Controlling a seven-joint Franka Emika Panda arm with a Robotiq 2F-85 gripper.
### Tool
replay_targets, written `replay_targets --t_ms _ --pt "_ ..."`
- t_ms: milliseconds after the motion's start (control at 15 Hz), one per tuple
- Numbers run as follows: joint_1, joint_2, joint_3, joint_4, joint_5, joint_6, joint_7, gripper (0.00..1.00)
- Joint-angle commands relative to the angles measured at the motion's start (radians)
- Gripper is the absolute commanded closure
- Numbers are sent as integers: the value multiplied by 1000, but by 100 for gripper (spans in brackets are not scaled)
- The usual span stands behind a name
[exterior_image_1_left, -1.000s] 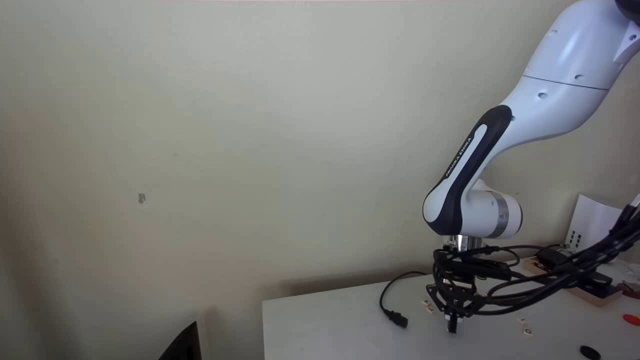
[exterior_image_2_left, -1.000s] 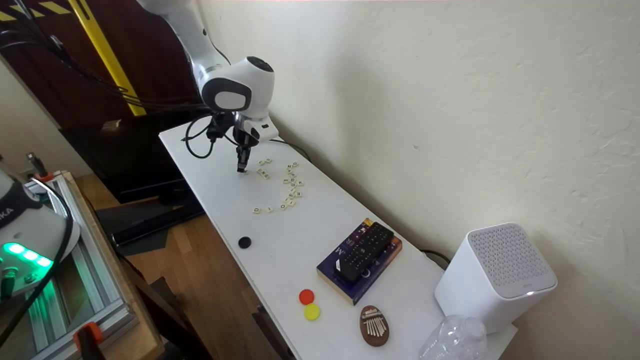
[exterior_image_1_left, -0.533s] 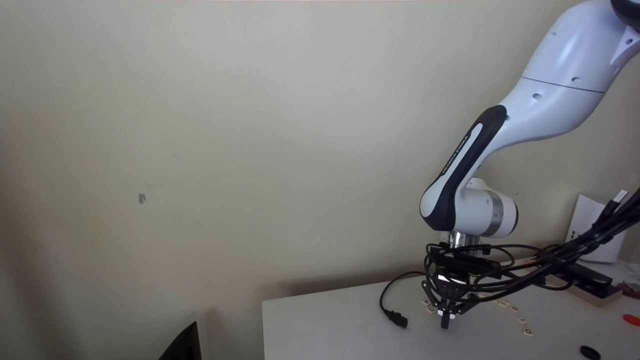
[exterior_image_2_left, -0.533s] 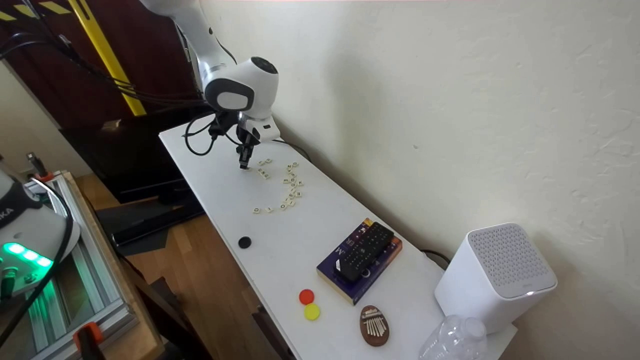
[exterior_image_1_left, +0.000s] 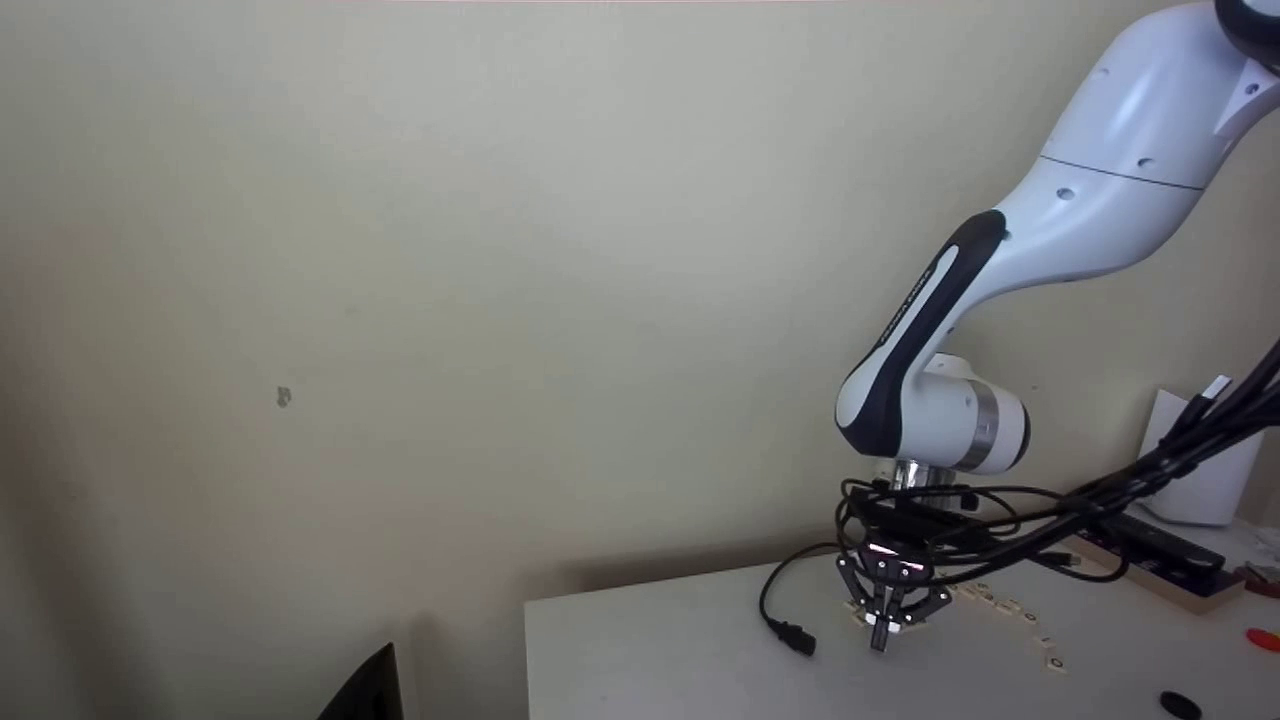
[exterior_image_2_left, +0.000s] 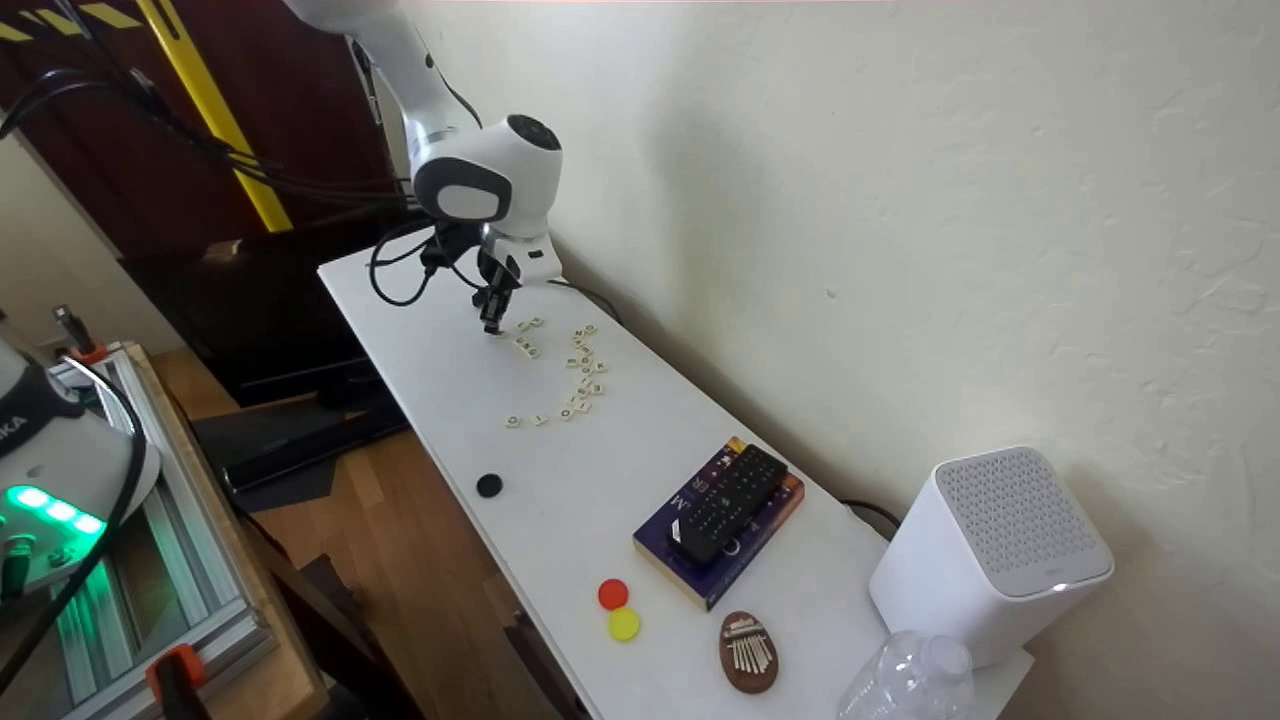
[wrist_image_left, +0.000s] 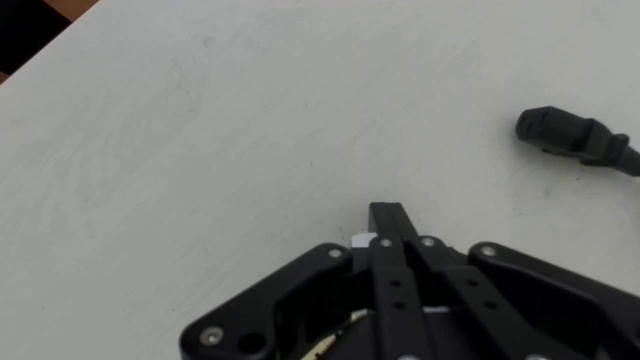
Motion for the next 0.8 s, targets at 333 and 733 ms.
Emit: replay_targets --t_ms 333,733 --pt "-25 41 18 46 52 -25 28 100" --pt "-30 39 15 50 71 -49 35 100"
